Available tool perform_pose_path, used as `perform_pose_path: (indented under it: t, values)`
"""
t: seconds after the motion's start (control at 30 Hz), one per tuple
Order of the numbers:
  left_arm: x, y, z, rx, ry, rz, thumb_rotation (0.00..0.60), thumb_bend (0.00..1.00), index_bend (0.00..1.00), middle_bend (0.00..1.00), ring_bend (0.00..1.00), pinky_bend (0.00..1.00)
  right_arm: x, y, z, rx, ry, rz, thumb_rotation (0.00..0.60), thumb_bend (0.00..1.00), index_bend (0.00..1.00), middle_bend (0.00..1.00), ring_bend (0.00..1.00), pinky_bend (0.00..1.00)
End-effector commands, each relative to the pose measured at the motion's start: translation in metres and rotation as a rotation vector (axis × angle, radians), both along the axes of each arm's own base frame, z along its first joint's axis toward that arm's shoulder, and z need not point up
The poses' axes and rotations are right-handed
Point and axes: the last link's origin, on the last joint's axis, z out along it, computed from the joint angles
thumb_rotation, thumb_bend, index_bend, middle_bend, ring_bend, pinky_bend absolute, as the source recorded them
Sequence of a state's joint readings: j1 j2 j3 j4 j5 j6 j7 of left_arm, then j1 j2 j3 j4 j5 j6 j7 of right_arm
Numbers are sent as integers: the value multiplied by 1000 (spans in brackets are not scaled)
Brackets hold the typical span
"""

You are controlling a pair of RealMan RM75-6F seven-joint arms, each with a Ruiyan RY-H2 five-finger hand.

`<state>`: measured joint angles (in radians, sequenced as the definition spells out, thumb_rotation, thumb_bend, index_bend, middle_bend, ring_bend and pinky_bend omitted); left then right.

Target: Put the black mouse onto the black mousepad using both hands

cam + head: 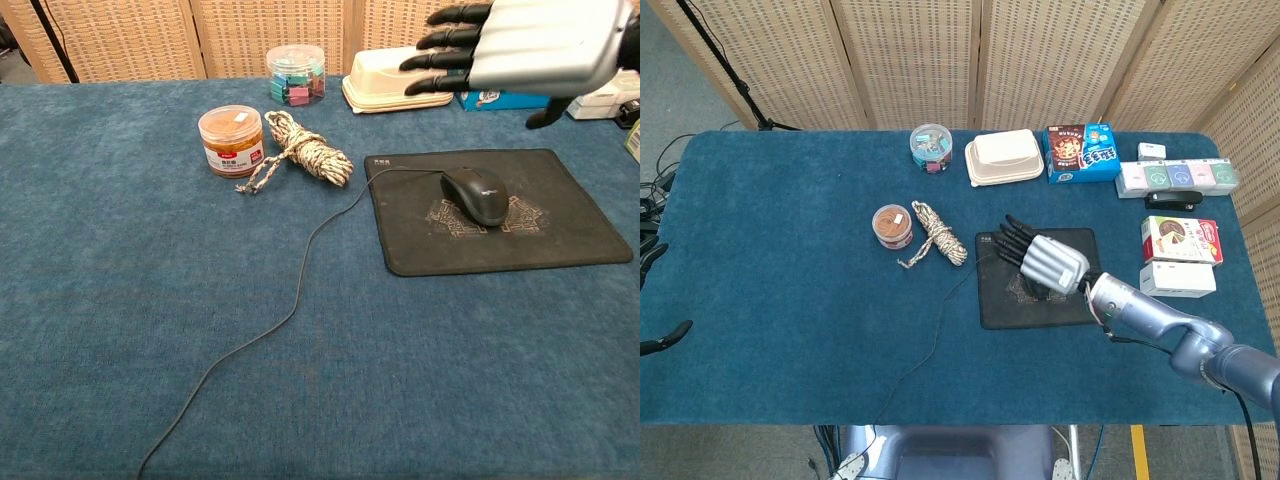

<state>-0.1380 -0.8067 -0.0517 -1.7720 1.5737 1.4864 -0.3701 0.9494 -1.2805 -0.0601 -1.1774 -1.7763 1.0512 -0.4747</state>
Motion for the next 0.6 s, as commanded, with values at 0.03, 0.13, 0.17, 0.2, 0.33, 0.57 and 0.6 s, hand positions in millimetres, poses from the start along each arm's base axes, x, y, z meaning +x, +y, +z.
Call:
perform_pose_path:
  t: [0.03,0.13,0.17,0.2,0.33,0.57,0.6]
  values:
    - [-1,-3,-1,4,4,4,600,217,0,0,0,0,-7,8,36,-125,-197,-112,600,79,0,0,0,0]
    - [-2,-6,-2,18,11,12,600,217,0,0,0,0,-14,17,49,-168,-308,-174,600,79,1,0,0,0]
    - [-4,-8,-2,30,18,18,600,218,0,0,0,0,-16,20,53,-188,-356,-192,600,79,3,0,0,0]
    - [-6,-9,-2,48,31,28,600,218,0,0,0,0,-19,25,58,-209,-434,-223,600,79,5,0,0,0]
    - [-12,-17,-5,97,53,60,600,214,0,0,0,0,-32,49,66,-207,-683,-341,600,55,3,0,0,0]
    - [-25,-30,-13,142,71,89,600,202,0,0,0,0,-77,105,76,-263,-898,-508,600,0,0,0,0,0]
    - [-29,-31,-16,138,70,102,600,199,0,0,0,0,-84,115,76,-274,-925,-541,600,0,0,0,0,0]
